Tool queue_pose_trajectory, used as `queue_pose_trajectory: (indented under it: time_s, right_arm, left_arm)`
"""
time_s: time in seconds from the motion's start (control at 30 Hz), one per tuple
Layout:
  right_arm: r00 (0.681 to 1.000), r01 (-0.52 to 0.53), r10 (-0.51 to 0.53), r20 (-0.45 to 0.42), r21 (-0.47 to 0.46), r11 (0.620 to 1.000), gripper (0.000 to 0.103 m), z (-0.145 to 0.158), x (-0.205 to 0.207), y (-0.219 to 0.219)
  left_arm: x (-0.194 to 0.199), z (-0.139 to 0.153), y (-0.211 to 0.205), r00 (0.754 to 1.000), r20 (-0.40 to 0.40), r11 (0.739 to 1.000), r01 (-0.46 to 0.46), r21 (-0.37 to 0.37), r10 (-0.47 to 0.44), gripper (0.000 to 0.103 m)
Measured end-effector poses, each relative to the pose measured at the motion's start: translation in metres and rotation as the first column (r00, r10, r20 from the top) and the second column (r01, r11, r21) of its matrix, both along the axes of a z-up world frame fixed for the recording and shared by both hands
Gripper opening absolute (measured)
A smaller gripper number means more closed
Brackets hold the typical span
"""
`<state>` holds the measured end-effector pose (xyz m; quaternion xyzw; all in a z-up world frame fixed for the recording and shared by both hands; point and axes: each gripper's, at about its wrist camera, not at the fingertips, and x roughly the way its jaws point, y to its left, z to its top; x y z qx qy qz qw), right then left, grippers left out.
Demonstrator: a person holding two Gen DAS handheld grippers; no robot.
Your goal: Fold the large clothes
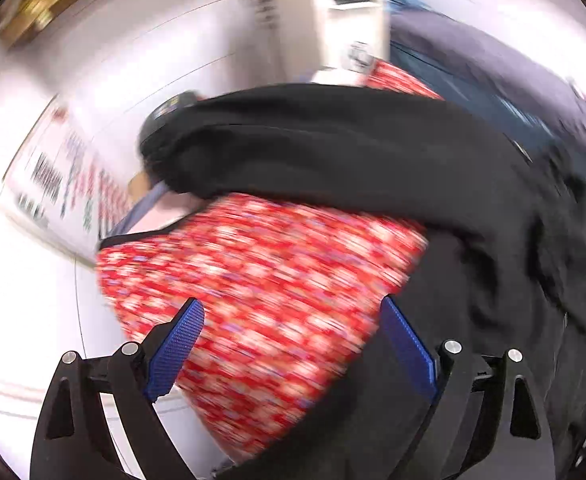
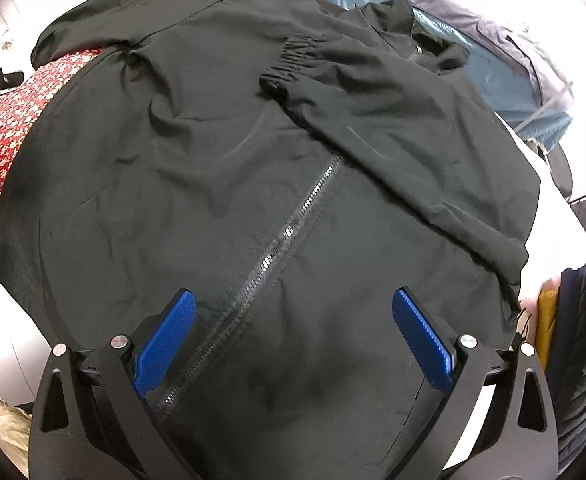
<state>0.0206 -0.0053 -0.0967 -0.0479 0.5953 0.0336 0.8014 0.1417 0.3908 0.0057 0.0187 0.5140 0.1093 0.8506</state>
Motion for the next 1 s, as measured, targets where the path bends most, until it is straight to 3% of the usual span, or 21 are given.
queue_pose_trajectory:
  time_s: [0.17,0.3,0.4,0.53,0.77,0.83,0.9,0.97,1.0]
  right_arm:
    - [1.000,-0.011,0.011,-0.002,-0.010,1.000,0.097,0.001,0.002,0.000]
    - [1.000,-0.008,0.008,-0.019,-0.020,1.000,0.097,-0.002,0.001,0.000]
    - [0.999,0.004,-0.005,-0.039,-0.027,1.000,0.097,-0.007,0.002,-0.001]
    - [0.997,0.016,-0.019,-0.070,-0.036,0.999,0.097,-0.014,0.006,0.001]
    - [0.995,0.000,-0.004,-0.102,-0.042,0.999,0.097,-0.021,0.017,0.014]
    - [0.994,-0.006,0.002,-0.105,-0.044,0.999,0.097,-0.022,0.020,0.018]
    - [0.995,-0.011,0.006,-0.101,-0.047,0.999,0.097,-0.022,0.022,0.020]
    - [0.995,-0.013,0.008,-0.095,-0.051,0.999,0.097,-0.021,0.022,0.021]
    - [0.996,-0.012,0.007,-0.091,-0.055,0.998,0.097,-0.020,0.023,0.021]
  left_arm:
    - [0.043,0.014,0.075,0.984,0.051,0.980,-0.164,-0.112,0.170,0.085]
    - [0.082,0.007,0.128,0.972,0.031,0.967,-0.227,-0.114,0.232,0.085]
    - [0.107,-0.005,0.161,0.974,0.010,0.968,-0.222,-0.118,0.225,0.085]
    - [0.137,-0.028,0.191,0.977,-0.029,0.978,-0.210,-0.010,0.210,0.086]
    - [0.178,-0.058,0.181,0.997,-0.050,0.993,-0.064,-0.104,0.059,0.085]
    - [0.183,-0.062,0.179,0.997,-0.051,0.988,-0.070,-0.136,0.064,0.065]
    - [0.187,-0.066,0.176,0.994,-0.081,0.978,-0.091,-0.186,0.077,0.012]
    - [0.192,-0.065,0.171,0.995,-0.086,0.973,-0.077,-0.219,0.059,0.000]
    - [0.192,-0.057,0.163,0.997,-0.074,0.977,-0.044,-0.210,0.029,0.000]
